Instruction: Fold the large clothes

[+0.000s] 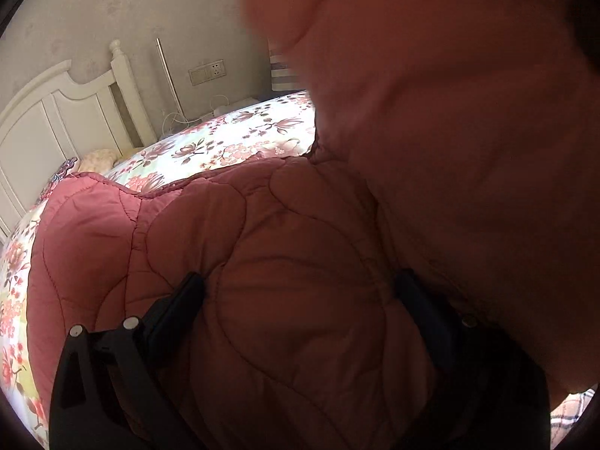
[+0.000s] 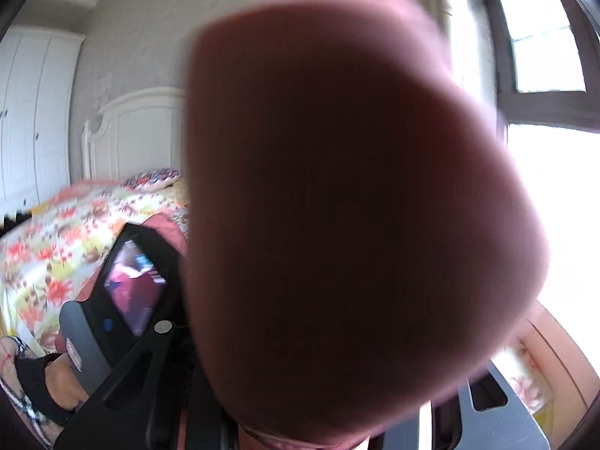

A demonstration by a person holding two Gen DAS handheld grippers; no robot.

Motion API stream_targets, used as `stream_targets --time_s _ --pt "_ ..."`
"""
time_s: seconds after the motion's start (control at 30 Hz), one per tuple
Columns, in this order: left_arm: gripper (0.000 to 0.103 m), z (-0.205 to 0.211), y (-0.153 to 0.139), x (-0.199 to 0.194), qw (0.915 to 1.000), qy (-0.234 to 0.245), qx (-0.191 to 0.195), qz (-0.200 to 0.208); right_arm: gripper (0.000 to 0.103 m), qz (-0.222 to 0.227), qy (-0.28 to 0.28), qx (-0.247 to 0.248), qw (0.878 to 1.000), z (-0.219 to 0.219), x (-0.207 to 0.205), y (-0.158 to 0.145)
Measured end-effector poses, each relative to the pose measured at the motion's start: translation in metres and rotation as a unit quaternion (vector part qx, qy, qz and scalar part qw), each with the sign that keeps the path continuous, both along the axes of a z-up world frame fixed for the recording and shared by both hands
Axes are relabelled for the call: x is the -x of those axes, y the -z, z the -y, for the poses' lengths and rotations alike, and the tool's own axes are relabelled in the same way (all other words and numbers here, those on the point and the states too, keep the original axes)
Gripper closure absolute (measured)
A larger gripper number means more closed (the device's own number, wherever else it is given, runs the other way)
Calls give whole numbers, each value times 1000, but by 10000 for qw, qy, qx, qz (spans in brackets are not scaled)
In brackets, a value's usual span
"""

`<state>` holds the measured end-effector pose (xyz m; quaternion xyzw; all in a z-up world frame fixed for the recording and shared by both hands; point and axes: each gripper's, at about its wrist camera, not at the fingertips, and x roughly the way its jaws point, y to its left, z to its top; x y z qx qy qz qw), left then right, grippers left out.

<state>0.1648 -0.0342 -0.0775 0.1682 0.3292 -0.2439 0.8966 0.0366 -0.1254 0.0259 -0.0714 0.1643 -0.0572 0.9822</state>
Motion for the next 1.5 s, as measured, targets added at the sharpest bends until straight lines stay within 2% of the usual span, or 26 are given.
stream_targets --time_s 0.1,0.2,0.27,0.37,0.43,0.47,0.53,0.57,0.63,0.7,0.73,0.77,0.83,0.93,0.97,1.03,1.07,1.13,1.17,1.2,1.27,1.37,1.43,1.47,1.5 --pt "2 -18 -9 8 9996 -33 256 -80 67 -128 18 375 9992 -18 -10 7" --pt "2 -61 -22 25 9964 10 803 -283 67 -208 92 592 9980 -21 -14 8" --pt "2 -101 -35 36 9937 -200 1097 -84 67 -230 141 640 9976 -21 -15 8" --pt "2 -145 -42 20 9903 -742 1178 6 67 -320 202 859 9956 -33 -18 11" --pt "3 -180 -33 -8 9806 -1274 1445 -370 66 -418 189 1031 9936 -50 -24 14" --pt "4 -191 -29 -17 9754 -1368 1637 -551 66 -464 160 1158 9921 -59 -27 16" --pt "4 -208 -12 -35 9626 -1193 2141 -1151 64 -531 45 1511 9871 -82 -35 23" --pt "6 -208 -5 -40 9597 -1075 2227 -1335 63 -562 -28 1661 9845 -94 -38 27" --pt "9 -205 11 -44 9552 -980 2322 -1553 60 -627 -208 2194 9734 -123 -44 44" --pt "10 -209 17 -44 9507 -984 2457 -1616 56 -710 -347 3043 9493 -152 -49 74" --pt "11 -215 18 -43 9485 -1002 2506 -1660 51 -779 -360 3319 9394 -159 -52 88" --pt "11 -219 17 -42 9488 -1045 2484 -1647 49 -790 -321 3549 9310 -164 -55 100" --pt "11 -237 6 -35 9551 -1271 2271 -1419 47 -812 -271 3719 9243 -166 -59 111" --pt "11 -259 -20 -23 9623 -1754 1887 -873 47 -896 -282 3627 9271 -165 -64 107" --pt "11 -264 -42 -16 9654 -1933 1694 -452 47 -893 -281 3662 9258 -166 -64 107" --pt "9 -264 -74 -4 9684 -1880 1637 -21 47 -797 -302 3883 9176 -170 -62 113" --pt "8 -259 -95 0 9710 -1710 1661 183 47 -757 -315 3992 9132 -172 -61 116" --pt "2 -232 -128 4 9801 -1150 1556 440 44 -690 -340 4459 8918 -177 -58 130" --pt "2 -217 -136 3 9839 -897 1480 458 44 -606 -369 4740 8777 -181 -55 138" --pt "2 -198 -143 0 9881 -587 1365 394 43 -548 -383 4887 8699 -182 -53 142" --pt "2 -152 -146 -13 9946 -127 1023 82 43 -543 -382 4989 8641 -183 -52 145" --pt "2 -109 -129 -39 9984 1 479 -313 43 -544 -395 5017 8624 -180 -56 146" --pt "2 -89 -107 -59 9987 -93 55 -491 43 -509 -385 5025 8622 -178 -55 147" --pt "2 -83 -86 -76 9971 -259 -246 -670 43 -479 -385 5037 8617 -176 -54 147" --pt "2 -84 -70 -84 9958 -293 -272 -822 43 -448 -396 5039 8617 -174 -53 147"
